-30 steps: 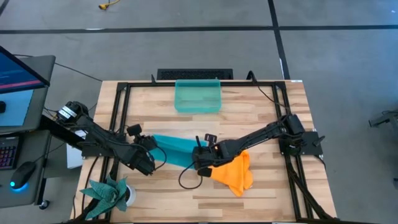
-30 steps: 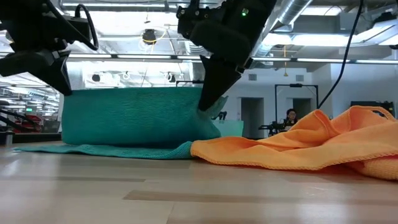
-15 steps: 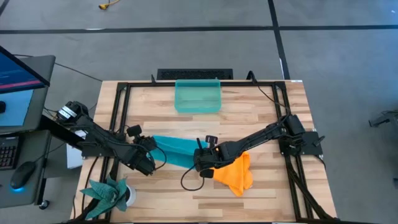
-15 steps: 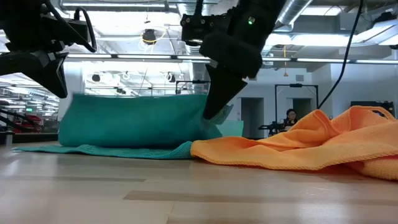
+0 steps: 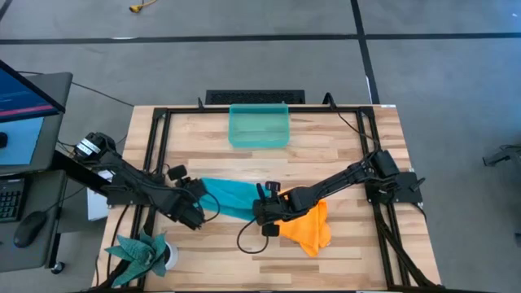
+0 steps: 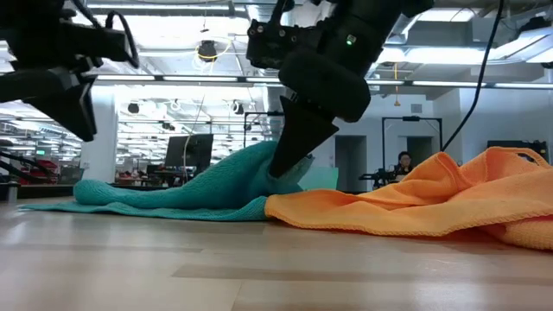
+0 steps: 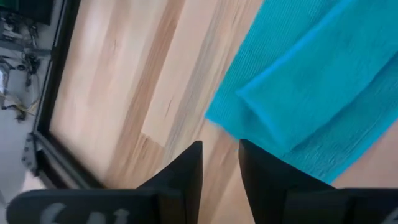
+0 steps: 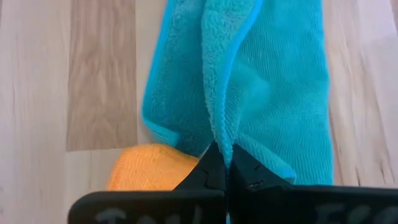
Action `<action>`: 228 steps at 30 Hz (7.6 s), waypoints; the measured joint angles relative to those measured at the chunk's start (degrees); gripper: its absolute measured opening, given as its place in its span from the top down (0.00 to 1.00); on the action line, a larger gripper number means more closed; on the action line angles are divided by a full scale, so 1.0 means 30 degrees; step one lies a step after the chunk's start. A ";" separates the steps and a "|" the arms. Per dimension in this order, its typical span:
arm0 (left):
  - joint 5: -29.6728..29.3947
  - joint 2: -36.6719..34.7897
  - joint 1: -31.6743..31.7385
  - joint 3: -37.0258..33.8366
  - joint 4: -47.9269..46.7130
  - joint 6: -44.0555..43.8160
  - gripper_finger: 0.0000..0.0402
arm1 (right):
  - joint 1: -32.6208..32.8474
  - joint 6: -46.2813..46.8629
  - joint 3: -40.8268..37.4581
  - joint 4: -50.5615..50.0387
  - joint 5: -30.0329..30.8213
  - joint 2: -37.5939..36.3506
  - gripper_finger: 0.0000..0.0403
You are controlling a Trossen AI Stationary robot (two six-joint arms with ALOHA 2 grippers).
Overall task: Roll microfiber towels into tight, uniform cylinder then place into a basket
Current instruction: Fold the blue microfiber cloth
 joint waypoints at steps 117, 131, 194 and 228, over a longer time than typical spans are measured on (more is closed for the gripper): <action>-0.0191 -0.5534 -0.4160 -0.4509 0.6044 -0.7957 0.99 | 0.0158 0.5144 -0.4433 -0.5923 0.2189 -0.3262 0.70; -0.1446 -1.0967 -0.1809 -0.6395 0.7677 -0.4725 1.00 | -0.0328 0.6759 -0.9371 -0.3423 0.4119 -1.1873 0.70; 0.5646 -0.6069 0.6256 -0.9513 1.4053 -0.4699 0.73 | -0.0758 0.5953 -1.2814 0.6700 0.2458 -0.9981 0.70; 0.4419 -0.6890 0.6256 -0.9525 1.5431 -0.0955 0.99 | -0.0823 0.9590 -1.2814 0.9407 0.1817 -0.9984 0.70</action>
